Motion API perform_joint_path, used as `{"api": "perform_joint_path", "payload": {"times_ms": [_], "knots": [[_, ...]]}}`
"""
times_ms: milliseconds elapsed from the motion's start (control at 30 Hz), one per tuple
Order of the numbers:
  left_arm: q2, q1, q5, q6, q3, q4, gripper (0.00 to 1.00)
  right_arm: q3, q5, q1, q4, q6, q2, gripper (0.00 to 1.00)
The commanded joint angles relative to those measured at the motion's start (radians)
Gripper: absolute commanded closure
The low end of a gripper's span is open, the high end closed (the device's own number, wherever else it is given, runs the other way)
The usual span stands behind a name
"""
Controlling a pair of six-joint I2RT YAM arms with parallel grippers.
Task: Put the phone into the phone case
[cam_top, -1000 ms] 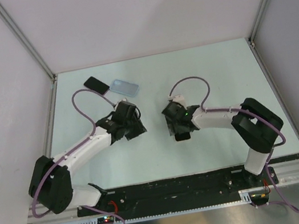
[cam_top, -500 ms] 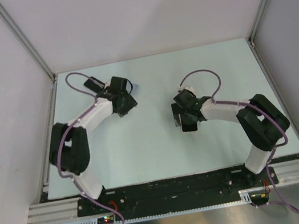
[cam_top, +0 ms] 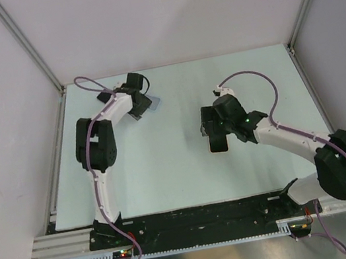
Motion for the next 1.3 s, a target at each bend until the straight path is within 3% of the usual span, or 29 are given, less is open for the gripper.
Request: {"api": "perform_joint_path", "payload": {"times_ms": [0,267,567,733,833,900,1033,1267], "knots": [[0.056,0.019,-0.074,-0.054,0.147,-0.083,0.43,-0.01,-0.029,-0.007,0.034,0.003,-0.072,0.0],[0.175,0.032,-0.098,-0.098,0.33,-0.213,0.51,-0.031,-0.078,-0.03,0.027,-0.02,-0.144,0.01],[0.238,0.032,-0.113,-0.132,0.389,-0.284,0.59,-0.049,-0.126,-0.047,0.031,-0.019,-0.205,0.01],[0.251,0.032,-0.113,-0.136,0.4,-0.301,0.73,-0.056,-0.141,-0.058,0.034,-0.018,-0.217,0.01],[0.245,0.032,-0.112,-0.13,0.393,-0.308,0.9,-0.058,-0.148,-0.061,0.035,-0.019,-0.217,0.0],[0.231,0.031,-0.104,-0.114,0.379,-0.31,0.97,-0.058,-0.15,-0.063,0.035,-0.02,-0.215,0.01],[0.155,0.006,-0.079,-0.008,0.335,-0.309,1.0,-0.058,-0.155,-0.068,0.037,-0.025,-0.208,0.01],[-0.121,-0.132,-0.075,0.135,-0.068,-0.243,1.0,-0.059,-0.156,-0.077,0.036,-0.027,-0.188,0.01]]}}
